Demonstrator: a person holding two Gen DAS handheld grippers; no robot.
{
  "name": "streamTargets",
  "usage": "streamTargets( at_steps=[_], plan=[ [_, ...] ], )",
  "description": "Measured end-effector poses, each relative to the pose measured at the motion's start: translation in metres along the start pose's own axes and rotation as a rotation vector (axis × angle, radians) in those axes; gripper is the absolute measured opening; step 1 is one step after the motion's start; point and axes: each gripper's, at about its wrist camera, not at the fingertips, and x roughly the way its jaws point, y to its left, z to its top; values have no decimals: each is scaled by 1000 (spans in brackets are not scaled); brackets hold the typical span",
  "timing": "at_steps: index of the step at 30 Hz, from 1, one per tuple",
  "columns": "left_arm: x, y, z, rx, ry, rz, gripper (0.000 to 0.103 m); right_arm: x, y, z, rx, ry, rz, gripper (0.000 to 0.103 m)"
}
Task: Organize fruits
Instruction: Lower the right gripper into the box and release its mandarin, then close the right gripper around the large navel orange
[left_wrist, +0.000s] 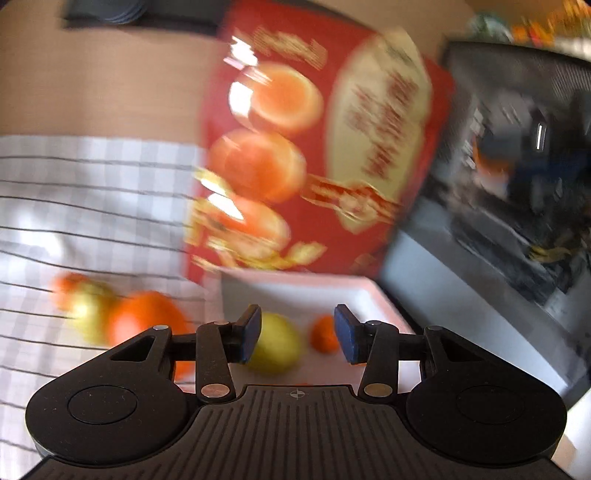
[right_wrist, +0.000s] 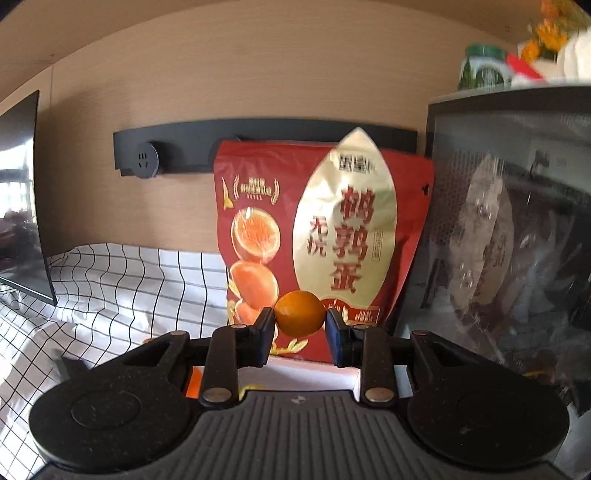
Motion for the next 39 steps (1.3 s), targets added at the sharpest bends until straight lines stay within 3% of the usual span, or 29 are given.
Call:
streamTargets(
  at_steps=[5, 10, 15, 17, 19, 22, 26, 29, 34, 39],
  plan=[
    [-24, 59, -6, -125, -52, 109, 48, 41, -11, -12, 75, 105, 2, 29],
    [-35, 112, -10, -257, -61, 140, 48, 93, -14, -31, 176, 240, 24, 29],
    [-45, 152, -22, -350, -92, 157, 48, 133, 1, -60, 174, 344, 24, 29],
    [-48, 165, -29, -394, -114, 154, 48, 144, 5, -69, 172, 380, 20, 34],
    [-52, 176, -36, -428, -151, 148, 48, 153, 6, -75, 182, 411, 28, 50],
    [-55, 192, -50, -472, -224, 131, 48, 151, 9, -74, 170, 373, 29, 57],
    [-56, 213, -56, -577, -226, 127, 48, 132, 23, -63, 74, 220, -24, 75],
    [-65, 217, -57, -581, -275, 189, 48, 118, 43, -59, 25, 133, 12, 83],
    [-76, 227, -63, -626, -312, 214, 48, 128, 91, -61, -9, 215, 155, 83],
    [-77, 224, -62, -603, -319, 232, 48, 161, 141, -71, -131, 254, 128, 83]
  ],
)
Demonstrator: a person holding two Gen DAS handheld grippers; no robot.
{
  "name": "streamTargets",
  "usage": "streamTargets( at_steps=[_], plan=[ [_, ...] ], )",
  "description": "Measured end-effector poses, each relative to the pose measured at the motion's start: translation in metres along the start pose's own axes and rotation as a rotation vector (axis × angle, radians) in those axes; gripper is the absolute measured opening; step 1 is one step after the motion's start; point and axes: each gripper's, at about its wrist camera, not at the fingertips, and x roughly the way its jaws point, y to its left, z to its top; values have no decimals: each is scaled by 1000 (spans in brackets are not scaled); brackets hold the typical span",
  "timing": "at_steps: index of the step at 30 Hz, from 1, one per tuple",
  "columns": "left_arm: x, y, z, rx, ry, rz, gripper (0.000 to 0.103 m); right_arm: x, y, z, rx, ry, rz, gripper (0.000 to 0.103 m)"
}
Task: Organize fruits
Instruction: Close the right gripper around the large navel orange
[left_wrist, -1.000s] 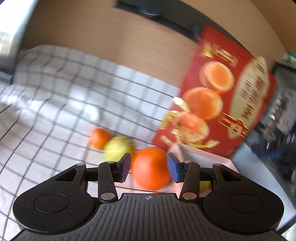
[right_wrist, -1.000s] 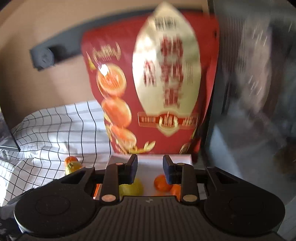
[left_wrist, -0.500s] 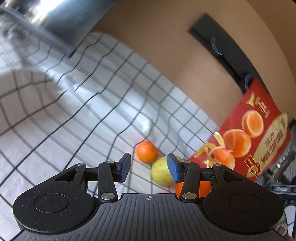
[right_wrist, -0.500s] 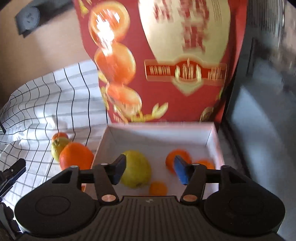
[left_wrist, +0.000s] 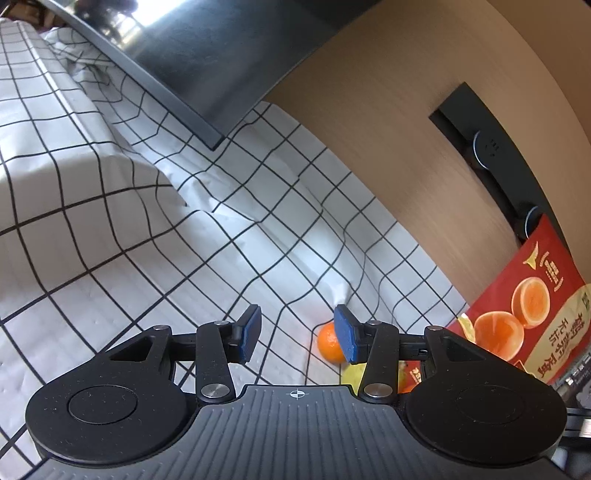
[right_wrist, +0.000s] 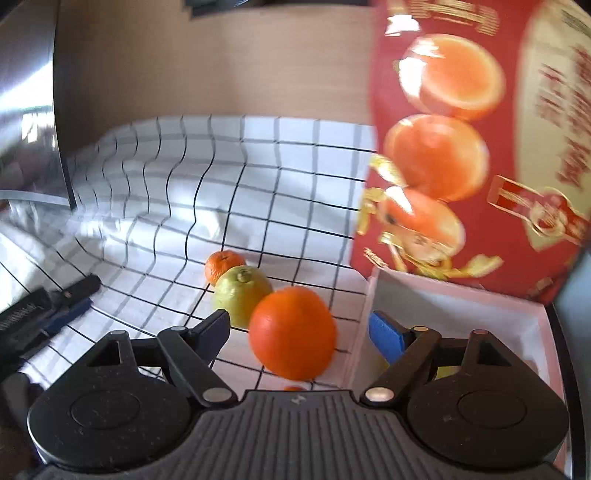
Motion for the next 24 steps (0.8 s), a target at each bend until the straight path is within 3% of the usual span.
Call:
streamTargets(
  at_steps=[7, 9, 11, 19, 24],
  plan=[
    [0, -5, 0, 28, -3, -9, 48, 59, 55, -4, -227, 89, -205, 83],
    [0, -5, 0, 27, -5, -13, 48, 77, 66, -8, -254, 141, -260, 83],
    [-1, -4, 0, 28, -8, -11, 48, 80, 69, -10, -261, 139, -286, 83],
    [1, -2, 2, 20, 1, 5, 48, 86, 53, -18, -197, 148, -291, 71],
    [2, -2, 2, 16, 16, -4, 48, 71, 37, -18, -115, 161, -183, 70]
  ],
)
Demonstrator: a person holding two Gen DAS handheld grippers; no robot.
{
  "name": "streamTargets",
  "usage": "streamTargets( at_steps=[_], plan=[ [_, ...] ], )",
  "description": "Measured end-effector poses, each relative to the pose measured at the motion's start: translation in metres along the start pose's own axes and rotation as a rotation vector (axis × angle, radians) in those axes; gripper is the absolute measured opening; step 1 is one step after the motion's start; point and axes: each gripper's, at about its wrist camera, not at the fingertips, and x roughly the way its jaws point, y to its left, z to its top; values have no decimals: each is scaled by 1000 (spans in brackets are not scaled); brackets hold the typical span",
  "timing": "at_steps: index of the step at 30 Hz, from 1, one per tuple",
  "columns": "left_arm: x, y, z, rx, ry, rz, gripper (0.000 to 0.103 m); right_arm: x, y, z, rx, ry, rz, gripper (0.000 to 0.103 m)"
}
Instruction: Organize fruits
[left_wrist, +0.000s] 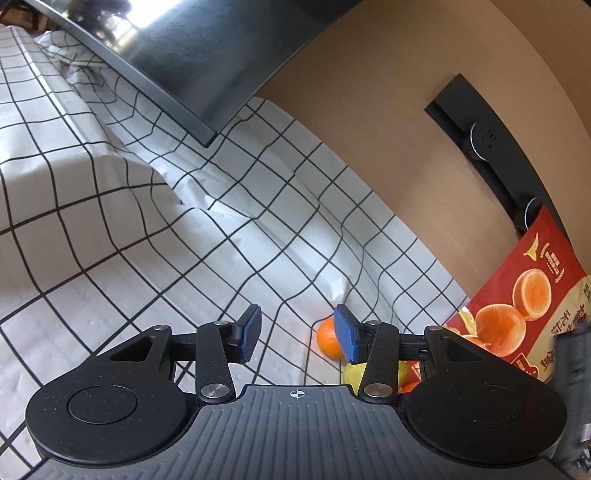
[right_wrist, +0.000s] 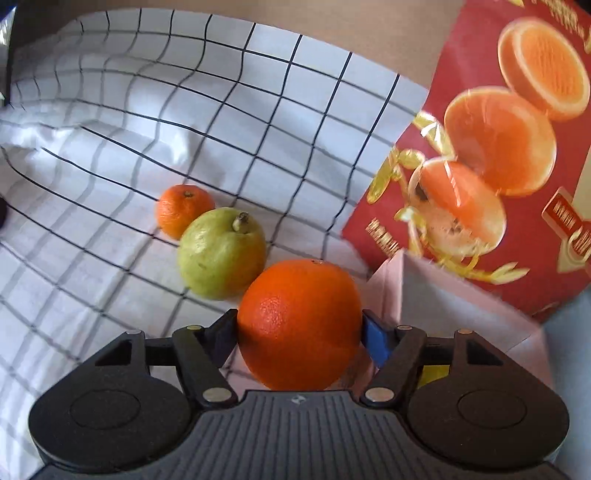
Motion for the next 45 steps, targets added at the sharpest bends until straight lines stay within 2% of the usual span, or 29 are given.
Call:
streamTargets(
  at_steps=[4, 8, 12, 15, 18, 21, 24, 28, 29, 31, 37, 42, 45],
  plan=[
    [-2, -2, 0, 6, -1, -5, 48, -29, -17, -3, 88, -7, 191, 69],
    [-4, 1, 1, -11, 1, -3, 48, -76, -11, -18, 47, -47, 328, 69],
    [-4, 5, 1, -38, 12, -18, 48, -122, -12, -61, -24, -53, 454, 69],
    [-3, 0, -1, -10, 22, -26, 48, -137, -35, -100, 2, -25, 513, 69],
    [-1, -10, -5, 47, 37, -37, 48, -137, -60, -136, 48, 3, 518, 70],
    [2, -20, -11, 109, 65, -56, 48, -125, -77, -160, 54, 14, 461, 70],
    [6, -26, -17, 146, 101, -86, 48, -127, -94, -169, 89, -65, 472, 72],
    [10, -34, -23, 190, 142, -112, 48, -140, -91, -176, 20, -202, 330, 84],
    [10, -36, -25, 202, 153, -122, 48, -139, -88, -181, -8, -219, 285, 84],
    [11, -42, -30, 234, 177, -141, 48, -132, -88, -188, -23, -212, 255, 84],
    [14, -63, -47, 366, 240, -186, 48, -109, -101, -202, 129, -203, 362, 84],
    [13, -80, -65, 470, 304, -230, 48, -113, -109, -210, 183, -263, 405, 84],
    [2, -87, -72, 485, 328, -275, 48, -113, -113, -210, 207, -265, 416, 84]
  ],
)
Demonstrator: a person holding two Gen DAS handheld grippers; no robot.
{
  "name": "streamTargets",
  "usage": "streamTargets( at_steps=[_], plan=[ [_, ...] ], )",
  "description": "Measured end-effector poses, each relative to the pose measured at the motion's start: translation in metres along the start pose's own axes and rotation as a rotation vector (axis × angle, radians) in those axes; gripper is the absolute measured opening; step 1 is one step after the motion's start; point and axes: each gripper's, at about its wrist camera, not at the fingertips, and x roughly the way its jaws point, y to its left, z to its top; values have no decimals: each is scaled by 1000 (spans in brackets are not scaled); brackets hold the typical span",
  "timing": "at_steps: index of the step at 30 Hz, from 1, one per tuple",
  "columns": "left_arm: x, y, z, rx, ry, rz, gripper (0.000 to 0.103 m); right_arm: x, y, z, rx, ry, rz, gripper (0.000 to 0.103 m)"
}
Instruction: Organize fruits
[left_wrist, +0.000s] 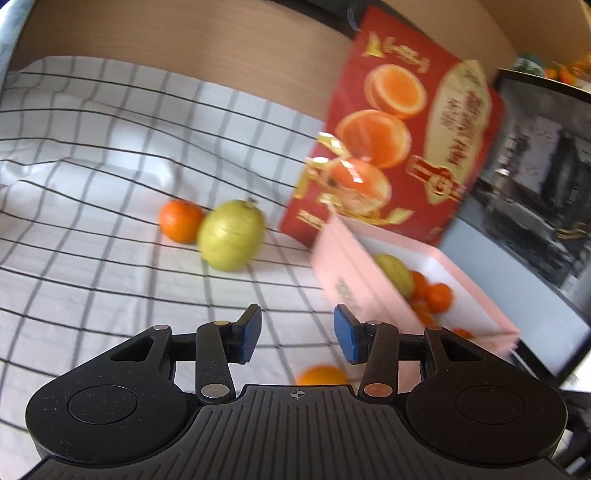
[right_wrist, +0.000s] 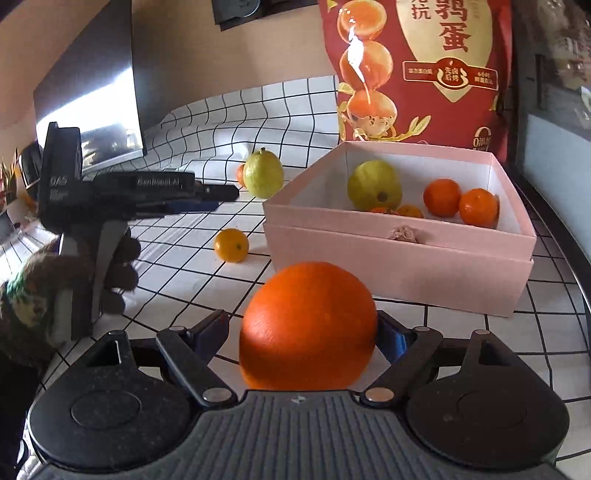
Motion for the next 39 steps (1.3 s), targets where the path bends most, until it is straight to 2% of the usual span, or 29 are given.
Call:
streamTargets(
  at_steps=[2, 5, 10, 13, 16, 19, 21, 28, 33, 39],
  plan=[
    [-10, -9, -6, 4, -2, -2, 48, -2, -2, 0, 18, -2, 12, 84],
    [-22, -22, -14, 2, 1, 35, 48, 1, -8, 0, 44, 15, 50, 85],
    [-37, -40, -18, -20, -7, 206, 48, 6, -17, 0, 111, 48, 69, 85],
    [-44, -52, -19, 0, -41, 189, 48, 4, -23, 0, 143, 39, 82, 85],
    [-36, -71, -20, 127, -2, 165, 48, 3, -27, -1, 168, 32, 85, 85],
    [-23, -87, -26, 266, 48, 221, 48, 2, -29, -1, 184, 23, 74, 86],
    [-15, -91, -29, 315, 63, 251, 48, 1, -30, -1, 190, 21, 75, 86],
    [7, -82, -33, 354, 106, 328, 48, 0, -32, -1, 201, 17, 74, 86],
    [16, -83, -29, 384, 94, 336, 49, 0, -32, -1, 205, 19, 76, 87],
    [28, -88, -30, 416, 126, 339, 46, 0, -32, -1, 212, 17, 76, 87]
  ],
)
